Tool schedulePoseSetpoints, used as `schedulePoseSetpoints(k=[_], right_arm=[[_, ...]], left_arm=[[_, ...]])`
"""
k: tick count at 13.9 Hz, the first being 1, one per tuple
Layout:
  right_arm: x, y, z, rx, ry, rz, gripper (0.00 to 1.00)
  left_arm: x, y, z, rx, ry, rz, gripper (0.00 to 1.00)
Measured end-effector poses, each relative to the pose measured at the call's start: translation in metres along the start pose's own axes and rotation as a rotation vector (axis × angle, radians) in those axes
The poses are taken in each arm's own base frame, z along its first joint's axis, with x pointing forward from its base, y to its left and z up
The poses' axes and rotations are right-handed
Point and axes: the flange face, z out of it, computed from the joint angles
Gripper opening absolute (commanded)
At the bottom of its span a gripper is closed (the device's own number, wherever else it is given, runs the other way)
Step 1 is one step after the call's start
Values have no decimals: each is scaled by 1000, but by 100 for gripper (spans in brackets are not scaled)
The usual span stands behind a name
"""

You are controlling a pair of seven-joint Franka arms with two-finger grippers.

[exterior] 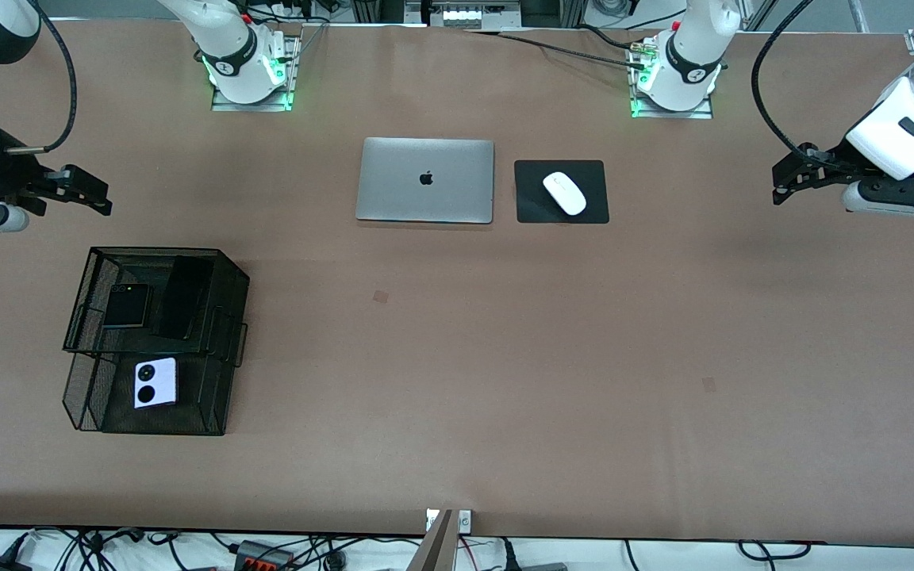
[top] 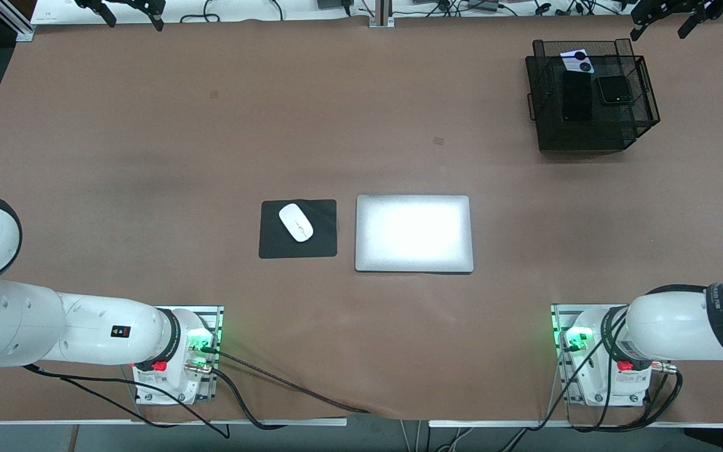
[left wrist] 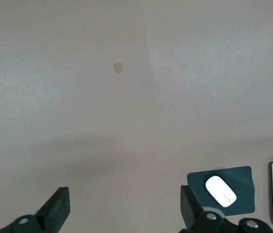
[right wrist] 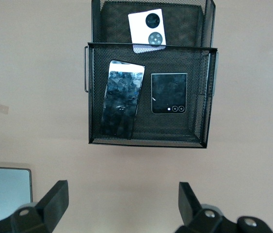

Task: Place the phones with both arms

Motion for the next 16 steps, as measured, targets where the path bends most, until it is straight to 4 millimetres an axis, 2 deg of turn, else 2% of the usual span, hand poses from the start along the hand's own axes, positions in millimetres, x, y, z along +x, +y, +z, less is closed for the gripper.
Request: schedulePoseSetpoints(k=[9,16], right_arm=[[-1,3,1,0,-4,5,100],[-4,3,0,1,-16,5,100]], left_arm=[[-1,-2,-1,0,-10,-4,100],[-6,-21,3,14,-50,-37,100]])
